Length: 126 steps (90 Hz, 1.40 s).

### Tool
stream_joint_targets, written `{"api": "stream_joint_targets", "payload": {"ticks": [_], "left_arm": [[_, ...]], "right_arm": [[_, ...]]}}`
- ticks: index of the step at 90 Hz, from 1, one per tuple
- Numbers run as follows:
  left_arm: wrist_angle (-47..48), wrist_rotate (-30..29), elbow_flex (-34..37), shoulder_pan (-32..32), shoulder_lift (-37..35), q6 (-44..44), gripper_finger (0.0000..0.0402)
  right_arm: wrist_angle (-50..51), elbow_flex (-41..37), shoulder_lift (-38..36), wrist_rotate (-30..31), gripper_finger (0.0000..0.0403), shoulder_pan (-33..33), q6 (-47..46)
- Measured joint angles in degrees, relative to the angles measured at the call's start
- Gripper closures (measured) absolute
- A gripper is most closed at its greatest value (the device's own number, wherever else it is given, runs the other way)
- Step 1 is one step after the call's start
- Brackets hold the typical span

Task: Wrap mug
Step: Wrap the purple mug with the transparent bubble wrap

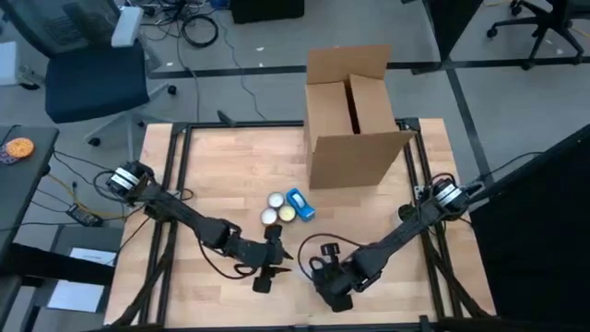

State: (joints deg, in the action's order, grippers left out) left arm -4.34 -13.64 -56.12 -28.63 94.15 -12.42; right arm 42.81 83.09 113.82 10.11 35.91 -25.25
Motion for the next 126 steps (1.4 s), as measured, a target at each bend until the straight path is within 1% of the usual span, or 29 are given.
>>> {"api": "stream_joint_targets", "payload": {"ticks": [13,28,44,56,68,78,83,90,99,112,126], "left_arm": [[0.5,0.0,0.0,0.0,0.0,-0.2,0.0265],[0.3,0.0,0.0,0.0,0.5,-1.3,0.0265],[-4.6,0.1,0.0,-0.1,4.9,-3.9,0.0265],[-8.7,0.8,0.0,0.1,8.1,-4.6,0.0261],[-10.8,0.9,0.0,0.1,8.4,-4.5,0.0254],[-14.6,0.2,0.0,0.3,8.5,-4.5,0.025],[-16.1,-0.5,-0.1,0.6,9.1,-4.5,0.0249],[-15.6,-1.1,-0.1,1.4,10.1,-5.2,0.0249],[-18.4,-1.1,0.0,2.2,11.8,-6.0,0.0249],[-24.7,-0.4,0.0,2.6,12.8,-5.8,0.0249],[-26.6,1.9,0.0,2.7,12.9,-4.4,0.0249]], "right_arm": [[5.0,3.2,-2.3,0.2,0.0402,0.0,0.0],[8.8,6.8,-6.2,3.2,0.0402,0.2,-0.8],[9.4,7.0,-7.0,6.7,0.0402,0.7,-2.2],[7.8,6.3,-5.0,6.7,0.0403,0.8,-3.4],[6.3,6.0,-1.9,5.6,0.0403,1.1,-3.6],[6.3,5.9,0.3,3.9,0.0403,1.2,-3.3],[6.5,5.9,0.5,3.3,0.0403,1.2,-3.2],[6.5,6.0,0.9,2.8,0.0403,1.2,-3.2],[6.4,6.0,0.9,2.6,0.0403,1.2,-3.2],[6.4,6.0,1.2,2.6,0.0403,1.2,-3.2],[6.5,5.4,1.3,2.3,0.0403,1.2,-3.6]]}}
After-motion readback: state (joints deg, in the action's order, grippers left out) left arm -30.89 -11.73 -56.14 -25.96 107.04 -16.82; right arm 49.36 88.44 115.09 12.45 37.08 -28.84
